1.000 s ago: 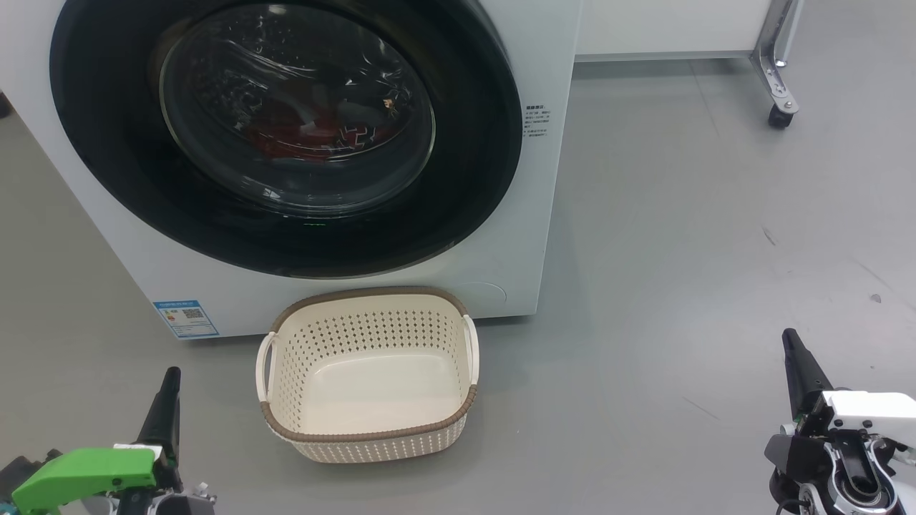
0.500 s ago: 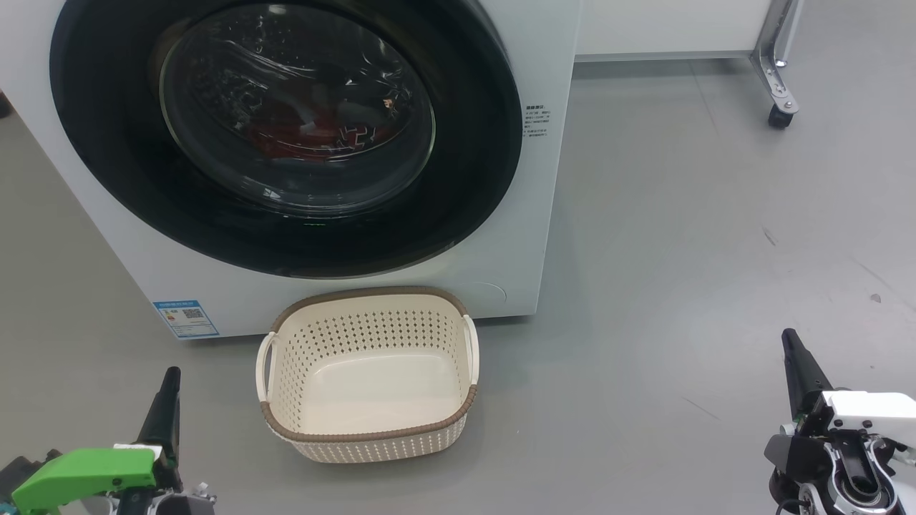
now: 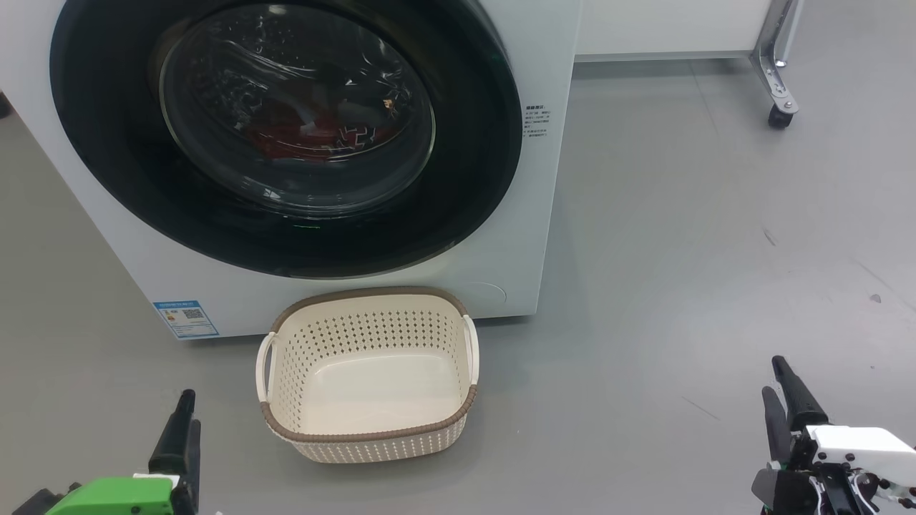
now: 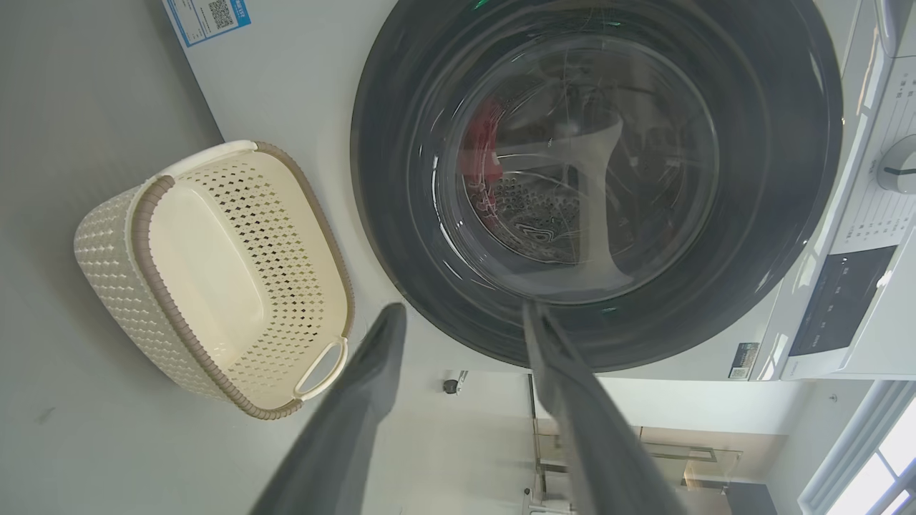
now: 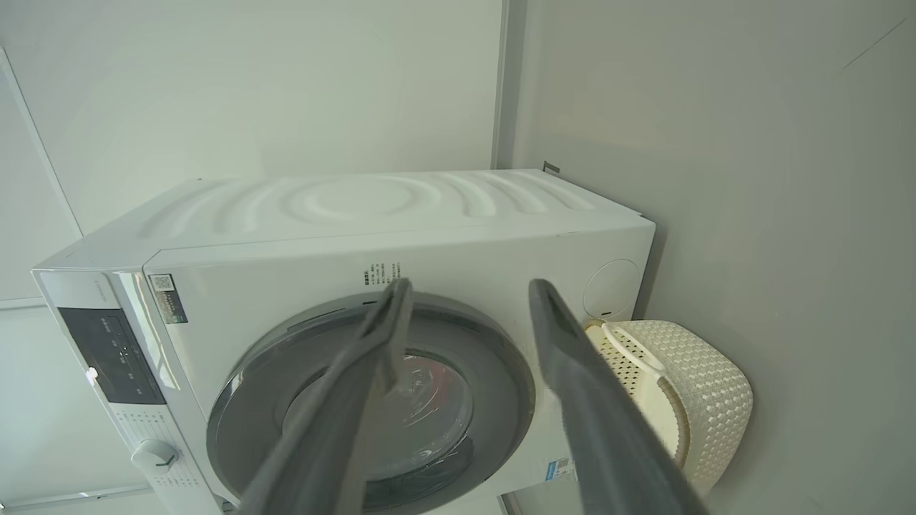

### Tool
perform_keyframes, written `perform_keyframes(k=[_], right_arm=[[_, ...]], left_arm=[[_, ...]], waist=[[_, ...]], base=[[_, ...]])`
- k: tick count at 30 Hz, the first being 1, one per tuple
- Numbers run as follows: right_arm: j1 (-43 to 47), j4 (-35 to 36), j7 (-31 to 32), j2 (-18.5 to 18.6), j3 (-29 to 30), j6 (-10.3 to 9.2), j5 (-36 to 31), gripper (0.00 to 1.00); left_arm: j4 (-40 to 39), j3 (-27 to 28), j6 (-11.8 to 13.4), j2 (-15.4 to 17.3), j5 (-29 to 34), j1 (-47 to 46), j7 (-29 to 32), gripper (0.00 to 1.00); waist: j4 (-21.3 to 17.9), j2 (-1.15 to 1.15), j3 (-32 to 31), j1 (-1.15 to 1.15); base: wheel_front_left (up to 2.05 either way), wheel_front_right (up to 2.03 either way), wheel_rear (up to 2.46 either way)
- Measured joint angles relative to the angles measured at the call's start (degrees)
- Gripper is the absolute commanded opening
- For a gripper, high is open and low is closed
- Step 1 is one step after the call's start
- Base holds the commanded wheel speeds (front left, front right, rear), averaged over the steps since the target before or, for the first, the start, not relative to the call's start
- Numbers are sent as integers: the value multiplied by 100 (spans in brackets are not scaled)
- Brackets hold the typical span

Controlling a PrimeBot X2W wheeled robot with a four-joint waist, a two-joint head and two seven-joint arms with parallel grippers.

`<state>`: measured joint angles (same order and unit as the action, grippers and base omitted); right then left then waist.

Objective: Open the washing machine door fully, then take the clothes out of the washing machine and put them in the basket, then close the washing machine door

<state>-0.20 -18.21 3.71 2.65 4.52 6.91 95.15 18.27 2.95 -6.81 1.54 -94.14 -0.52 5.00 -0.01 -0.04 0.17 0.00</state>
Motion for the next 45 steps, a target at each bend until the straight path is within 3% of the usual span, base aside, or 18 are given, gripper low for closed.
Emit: perform_keyframes(k=[15, 33, 45], right_arm=[[-1, 185, -97, 27, 26, 1, -71, 100], [0, 374, -356, 238, -54, 1, -742, 100], [1, 427, -606, 471, -282, 1, -1551, 100]], left_arm=[[-133, -127, 0, 0, 63, -10, -157, 100], [-290, -348, 0, 3, 453, -69, -494, 100], [-302, -528, 0, 207, 1300, -130, -770, 100]], waist=[[-5, 0, 5, 0], [-10, 0, 14, 0], [11, 0, 28, 0]], base=[[0, 0, 0], [0, 0, 0], [0, 0, 0]])
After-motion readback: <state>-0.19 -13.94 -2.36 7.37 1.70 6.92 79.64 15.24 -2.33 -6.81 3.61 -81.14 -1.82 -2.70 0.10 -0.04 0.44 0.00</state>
